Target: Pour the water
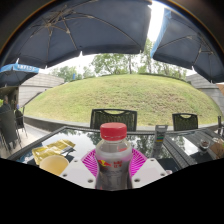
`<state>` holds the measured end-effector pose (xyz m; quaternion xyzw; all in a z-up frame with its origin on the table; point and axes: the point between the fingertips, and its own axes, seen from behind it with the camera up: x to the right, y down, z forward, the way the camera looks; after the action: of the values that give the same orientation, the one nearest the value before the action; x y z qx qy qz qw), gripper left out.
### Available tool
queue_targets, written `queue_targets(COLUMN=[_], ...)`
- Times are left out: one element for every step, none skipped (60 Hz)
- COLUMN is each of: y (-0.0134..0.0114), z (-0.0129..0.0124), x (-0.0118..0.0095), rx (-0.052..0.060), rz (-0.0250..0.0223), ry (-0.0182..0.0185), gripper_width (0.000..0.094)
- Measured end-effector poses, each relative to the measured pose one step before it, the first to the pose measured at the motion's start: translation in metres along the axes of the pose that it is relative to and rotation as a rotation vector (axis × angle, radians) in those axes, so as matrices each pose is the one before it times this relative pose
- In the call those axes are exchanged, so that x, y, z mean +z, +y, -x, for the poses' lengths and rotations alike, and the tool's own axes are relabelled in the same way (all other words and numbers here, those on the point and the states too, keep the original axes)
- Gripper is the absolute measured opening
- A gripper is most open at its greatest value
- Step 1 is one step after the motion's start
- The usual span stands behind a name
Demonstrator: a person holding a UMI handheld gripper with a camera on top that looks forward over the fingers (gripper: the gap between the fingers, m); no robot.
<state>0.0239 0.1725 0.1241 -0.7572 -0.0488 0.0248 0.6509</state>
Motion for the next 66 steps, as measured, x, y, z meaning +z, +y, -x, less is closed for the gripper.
queue_targets(y=[0.00125,0.00166,0.00231,0.00291,-0.00444,0.00817,0.00319,0.00415,0.00566,-0.00326,0.00571,0.0007,-0.01237,0.00073,0.00067,0.00027,-0.0003,0.00042,-0.00164,-0.00063,0.00145,0.001,0.00139,0.00561,0.00557,0.00312,0.00375,0.00278,-0.001,-0.00206,0.00458,-0.00441,-0.00154,-0.0008,-0.00021,0.0011,0.00079,0.00029,-0.00067,-0.00127,0.00135,0.00013,-0.0002,-0.00018,0.00031,0.00091,0.00202,0.0001,0.00207,0.00217,0.00279,0.00322,0.0033,0.00315,0.00187,0.00297,0.00301,0.00302,0.00274,0.00211,0.00159,0.00101,0.0002,0.00057,0.0004,0.00049], z=[-0.00026,0.00017,0.00141,0.00209,-0.00294,-0.00228,0.00223,0.00283,0.00319,0.00087,0.00124,0.00094,-0.00604,-0.00395,-0.00123,-0.00113,-0.00056,-0.0011,0.00113,-0.00011,0.00313,0.00034,0.00076,0.00137,-0.00115,-0.00582,0.00918,0.00037,-0.00113,0.00116,-0.00368,0.00101,0.00015,0.00061,0.0007,-0.00115,0.00091,0.0011,0.00152,0.0015,0.00223,0.0018,0.0013,0.00134,0.00171,0.00194,0.00067,0.00263,0.00304,0.00361,0.00414,0.00454,0.00446,0.00483,-0.00441,0.00686,0.00455,0.00353,0.00395,0.00398,0.00043,0.00289,0.001,0.00045,0.0003,-0.00008], x=[-0.00085,-0.00143,-0.00192,-0.00233,0.00227,0.00341,-0.00074,-0.00054,-0.00717,-0.00334,-0.00187,-0.00289,0.00265,0.01253,0.00005,0.00061,0.0008,0.00129,-0.00835,-0.00049,0.00554,0.00039,0.00154,0.00486,0.00156,-0.01338,-0.00367,-0.00071,-0.00091,-0.00172,-0.00885,-0.00479,-0.0047,-0.00499,-0.00509,-0.01089,-0.00725,-0.00746,-0.00768,-0.00771,-0.00897,-0.00778,-0.00709,-0.00769,-0.00766,-0.00754,-0.00828,-0.01184,-0.00715,-0.00695,-0.00675,-0.00652,-0.00619,-0.00544,-0.00335,-0.007,-0.0047,-0.00476,-0.00481,-0.00462,-0.00562,-0.00293,-0.00341,-0.00321,-0.00292,-0.00285], rx=[0.0031,0.0018,0.005,0.0043,0.0065,0.0001,-0.0009,-0.002,-0.0032,0.0009,-0.0016,0.002,0.0025,0.0044,0.0031,0.0051,0.0039,0.0018,0.0025,-0.0002,-0.0036,-0.0075,-0.009,-0.0126,-0.0135,-0.0141,-0.0102,-0.0069,-0.0016,-0.0003,-0.0001,0.0059,0.005,0.0029,0.0012,-0.0008,-0.0012,-0.0016,-0.0026,-0.0035,-0.006,-0.0059,-0.0062,-0.0054,-0.0041,-0.0019,0.0014,0.0052,0.0071,0.0092,0.0109,0.0123,0.012,0.011,0.0096,0.0101,0.0081,0.005,0.002,-0.0004,-0.0026,-0.0015,-0.0018,-0.0036,-0.006,-0.009], rz=[-0.00884,-0.00696,-0.00447,-0.00428,-0.00247,-0.00465,0.00035,0.00413,-0.00569,-0.0262,0.00327,-0.00454,0.01152,-0.00266,0.005,0.00239,-0.00071,0.00082,0.00094,-0.00127,0.00453,0.0068,0.00805,0.01995,0.0275,0.03037,0.02808,0.02129,0.00654,-0.00415,-0.00345,-0.00802,-0.00534,-0.00141,0.00111,0.00339,0.00303,0.00006,-0.0046,-0.00734,-0.00486,-0.00561,-0.0058,-0.00614,-0.0048,-0.00252,-0.00239,-0.00217,-0.00127,-0.00027,0.00002,0.00157,0.00279,0.00312,0.00267,-0.00029,0.00018,0.00131,-0.00079,-0.00333,-0.0048,-0.00549,-0.00421,-0.00369,-0.00383,-0.00446], ry=[-0.00127,-0.00032,-0.00246,-0.00432,-0.00938,-0.00961,-0.011,-0.00953,-0.00473,-0.00232,-0.00137,-0.00166,-0.004,-0.00099,-0.00064,-0.00114,-0.00135,-0.00061,-0.00069,-0.00034,0.00107,0.0002,0.0002,0.00313,0.00525,-0.00055,0.00298,0.00202,0.00648,0.00218,-0.00079,0.00215,0.00185,0.00101,0.0015,0.00192,0.00076,0.00133,0.00126,0.00184,0.00246,0.00177,0.00267,0.00299,0.00325,0.00381,0.00267,0.00318,0.00138,-0.0002,-0.00202,-0.00385,-0.00543,-0.00705,-0.0106,-0.00622,-0.00633,-0.00642,-0.00669,-0.00646,-0.00594,-0.00212,0.00144,0.00434,0.00418,0.00367], gripper_width=[0.0345,0.0345,0.0345,0.0349,0.0348,0.0348,0.0348,0.0348,0.0361,0.0362,0.0362,0.036,0.0368,0.0368,0.038,0.0382,0.0398,0.0407,0.0429,0.0451,0.0474,0.0492,0.0517,0.0543,0.0583,0.0645,0.0724,0.0808,0.0855,0.0843,0.0831,0.0829,0.0832,0.0836,0.0835,0.0834,0.0833,0.0834,0.0833,0.0833,0.0832,0.0833,0.0833,0.0831,0.0834,0.0835,0.0837,0.0838,0.0837,0.0837,0.0836,0.0837,0.0836,0.0836,0.0838,0.0837,0.0839,0.0839,0.0839,0.084,0.0841,0.0841,0.0842,0.0842,0.0843,0.0844])
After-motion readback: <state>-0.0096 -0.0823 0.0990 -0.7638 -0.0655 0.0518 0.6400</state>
